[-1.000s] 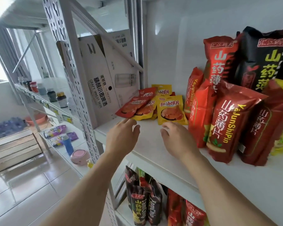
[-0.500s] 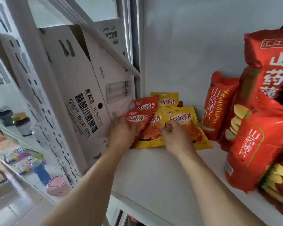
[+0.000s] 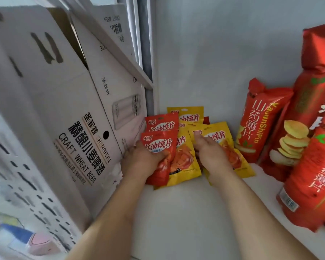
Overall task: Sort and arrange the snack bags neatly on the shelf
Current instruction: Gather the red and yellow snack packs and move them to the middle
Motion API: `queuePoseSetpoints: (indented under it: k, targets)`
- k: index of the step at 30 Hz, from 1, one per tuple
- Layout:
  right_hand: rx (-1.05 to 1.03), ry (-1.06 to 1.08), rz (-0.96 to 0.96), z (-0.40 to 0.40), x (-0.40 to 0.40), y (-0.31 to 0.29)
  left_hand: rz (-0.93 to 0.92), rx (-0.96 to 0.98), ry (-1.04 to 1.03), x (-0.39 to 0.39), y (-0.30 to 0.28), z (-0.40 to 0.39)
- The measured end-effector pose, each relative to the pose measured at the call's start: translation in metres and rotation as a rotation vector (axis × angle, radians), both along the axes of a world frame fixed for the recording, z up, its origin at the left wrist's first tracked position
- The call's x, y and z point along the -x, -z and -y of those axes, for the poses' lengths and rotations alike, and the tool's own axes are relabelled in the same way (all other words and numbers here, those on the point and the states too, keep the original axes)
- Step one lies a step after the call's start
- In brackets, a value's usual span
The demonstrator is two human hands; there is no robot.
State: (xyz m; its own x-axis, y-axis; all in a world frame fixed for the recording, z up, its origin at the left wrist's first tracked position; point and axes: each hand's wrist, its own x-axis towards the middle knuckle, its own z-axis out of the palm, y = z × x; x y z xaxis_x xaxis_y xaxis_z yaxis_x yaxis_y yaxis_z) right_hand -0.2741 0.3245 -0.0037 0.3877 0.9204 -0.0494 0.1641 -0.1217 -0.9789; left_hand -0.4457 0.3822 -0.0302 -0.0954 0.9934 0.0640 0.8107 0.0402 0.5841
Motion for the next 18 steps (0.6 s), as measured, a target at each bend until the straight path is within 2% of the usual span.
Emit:
queuePoseSetpoints:
  k: [4, 7, 14, 18]
  targets:
    - [0.028, -0.034, -0.155, -0.007, -0.009, 0.008, -0.044, 0.023, 0.053, 0.0, 0.001, 0.0]
    - [0.09, -0.037, -0.221, -0.008, -0.013, 0.009, -0.003, 0.034, 0.112, -0.005, 0.001, 0.006]
    - [0.072, -0.057, -0.056, 0.002, -0.014, -0.003, 0.197, -0.006, 0.191, -0.007, -0.006, 0.023]
    - [0.08, -0.037, -0.28, 0.007, -0.014, -0.002, 0.398, -0.044, 0.155, -0.009, -0.011, 0.024]
